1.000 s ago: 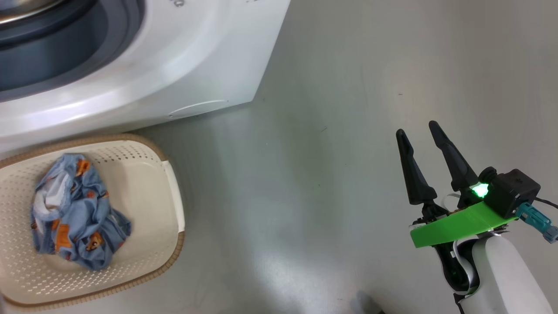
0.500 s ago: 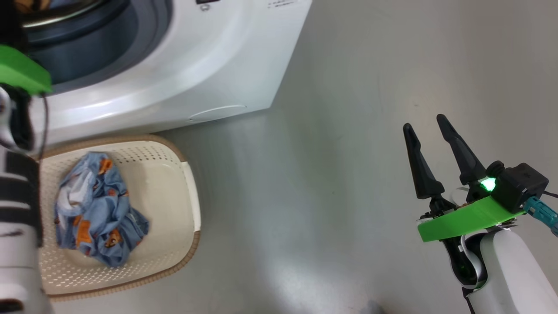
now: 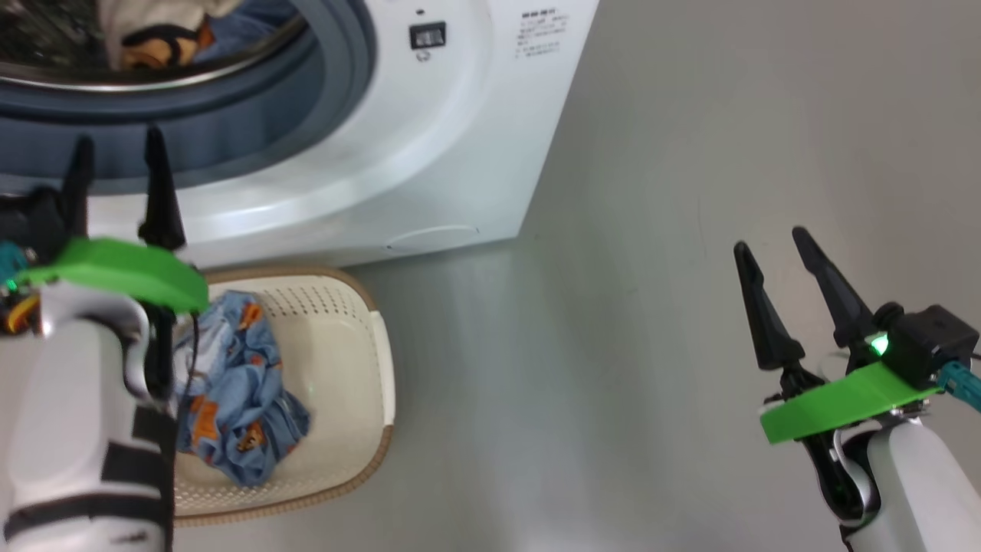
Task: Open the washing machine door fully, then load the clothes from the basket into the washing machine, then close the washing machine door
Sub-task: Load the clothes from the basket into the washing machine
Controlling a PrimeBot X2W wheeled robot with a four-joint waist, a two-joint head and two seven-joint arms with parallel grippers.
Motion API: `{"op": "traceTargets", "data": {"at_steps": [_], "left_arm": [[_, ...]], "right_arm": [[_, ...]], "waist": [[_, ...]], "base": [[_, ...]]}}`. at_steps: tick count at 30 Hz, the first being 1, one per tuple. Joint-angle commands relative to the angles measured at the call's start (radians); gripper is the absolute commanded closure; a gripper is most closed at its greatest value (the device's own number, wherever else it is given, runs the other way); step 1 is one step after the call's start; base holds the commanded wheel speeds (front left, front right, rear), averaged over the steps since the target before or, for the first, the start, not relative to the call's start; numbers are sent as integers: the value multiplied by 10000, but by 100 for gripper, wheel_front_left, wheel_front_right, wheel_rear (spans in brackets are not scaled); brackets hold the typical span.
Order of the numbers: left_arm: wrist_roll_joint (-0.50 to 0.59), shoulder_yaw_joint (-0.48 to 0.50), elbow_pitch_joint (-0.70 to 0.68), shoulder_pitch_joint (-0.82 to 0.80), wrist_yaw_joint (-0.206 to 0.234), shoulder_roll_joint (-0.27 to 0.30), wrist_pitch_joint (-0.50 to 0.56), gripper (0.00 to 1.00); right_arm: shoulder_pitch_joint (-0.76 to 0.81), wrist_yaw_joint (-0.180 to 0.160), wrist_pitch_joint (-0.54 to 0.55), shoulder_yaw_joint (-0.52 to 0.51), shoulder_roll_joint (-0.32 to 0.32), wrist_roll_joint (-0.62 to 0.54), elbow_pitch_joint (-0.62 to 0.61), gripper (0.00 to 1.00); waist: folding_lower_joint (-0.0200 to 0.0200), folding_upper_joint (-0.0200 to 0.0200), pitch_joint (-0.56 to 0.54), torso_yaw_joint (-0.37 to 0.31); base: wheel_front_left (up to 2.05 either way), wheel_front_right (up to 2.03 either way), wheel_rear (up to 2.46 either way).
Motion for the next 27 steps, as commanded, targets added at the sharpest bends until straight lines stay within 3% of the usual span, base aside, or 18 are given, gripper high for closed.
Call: {"op": "traceTargets", "data": {"at_steps": [1, 27], "left_arm": [[47, 176, -370, 283, -19, 333, -53, 0], [292, 419, -3287, 5903, -20, 104, -53, 0]], "right_arm": [[302, 16, -48, 173, -126, 33, -177, 0], [2984, 16, -48, -179, -795, 585, -37, 0]], "waist": [[0, 0, -527, 308], [0, 0, -3611, 862]], "base": [[0, 0, 0], [0, 0, 0]]}}
